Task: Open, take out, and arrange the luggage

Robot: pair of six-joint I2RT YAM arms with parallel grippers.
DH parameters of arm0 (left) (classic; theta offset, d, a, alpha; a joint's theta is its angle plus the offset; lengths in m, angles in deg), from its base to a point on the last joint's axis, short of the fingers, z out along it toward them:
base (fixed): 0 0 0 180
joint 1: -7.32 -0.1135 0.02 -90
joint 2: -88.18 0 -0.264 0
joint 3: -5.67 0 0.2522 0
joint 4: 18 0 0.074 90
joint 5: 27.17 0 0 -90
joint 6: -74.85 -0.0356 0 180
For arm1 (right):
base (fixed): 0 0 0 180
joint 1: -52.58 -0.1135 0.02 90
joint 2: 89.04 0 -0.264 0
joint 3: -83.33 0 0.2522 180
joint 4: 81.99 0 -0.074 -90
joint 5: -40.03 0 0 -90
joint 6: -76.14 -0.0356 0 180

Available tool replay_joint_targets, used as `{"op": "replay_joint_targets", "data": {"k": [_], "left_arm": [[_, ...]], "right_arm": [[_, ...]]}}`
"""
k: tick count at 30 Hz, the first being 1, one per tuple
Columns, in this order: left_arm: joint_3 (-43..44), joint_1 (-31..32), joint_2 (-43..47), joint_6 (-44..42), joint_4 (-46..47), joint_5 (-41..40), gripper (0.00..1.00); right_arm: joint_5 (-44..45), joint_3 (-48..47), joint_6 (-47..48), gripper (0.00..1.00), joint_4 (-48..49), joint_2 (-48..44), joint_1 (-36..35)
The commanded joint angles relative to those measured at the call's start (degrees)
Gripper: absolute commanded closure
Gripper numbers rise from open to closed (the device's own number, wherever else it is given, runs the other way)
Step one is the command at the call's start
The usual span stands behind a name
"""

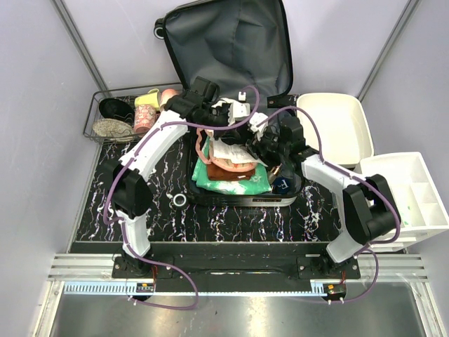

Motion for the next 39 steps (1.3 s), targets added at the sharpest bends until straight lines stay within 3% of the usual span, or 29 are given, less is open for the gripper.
{"op": "replay_joint_targets", "data": {"k": [1,5,6,8,9,12,14,18,25,34,39], "left_arm": [[3.89,-1.35,0.14,1.91,3.55,3.71,1.0],[4.85,-2.23,0.31,4.09,4.51,4.15,1.0],[5.12,-2.58,0.4,4.97,5.04,4.16,1.0],[5.99,-2.93,0.75,9.95,7.75,3.02,0.78],[6.44,-3.54,0.93,11.56,8.38,2.93,0.52],[6.18,-5.38,2.94,19.55,13.29,3.54,0.26],[4.69,-6.7,5.13,25.86,18.46,4.06,0.21],[2.67,-10.74,7.87,33.54,24.46,5.3,0.17],[-3.04,-12.16,11.47,34.87,26.4,6.7,0.16],[-10.34,-12.25,14.73,37.85,30.35,8.2,0.16],[-12.19,-12.25,14.9,38.21,30.71,8.29,0.17]], "right_arm": [[4.53,-4.9,2.65,0.39,4.48,0.67,-0.45],[6.62,-8.23,7.56,0.65,-0.26,-0.12,-0.54],[7.42,-8.85,8.36,0.76,-2.97,-0.21,-0.45],[9.0,-11.3,9.6,0.89,-5.45,-0.47,0.25],[9.27,-12.28,9.6,0.98,-7.29,-0.74,0.69],[9.98,-17.27,10.39,1.0,-11.85,-1.62,3.5],[9.1,-20.18,11.0,1.0,-14.59,-2.23,7.0],[5.68,-30.37,13.98,1.0,-25.11,-2.76,13.95],[1.37,-42.86,21.64,1.0,-36.39,-1.8,23.36],[-4.86,-53.68,30.42,1.0,-42.64,4.0,36.71],[-8.21,-56.14,37.46,1.0,-42.64,9.17,39.54]]}}
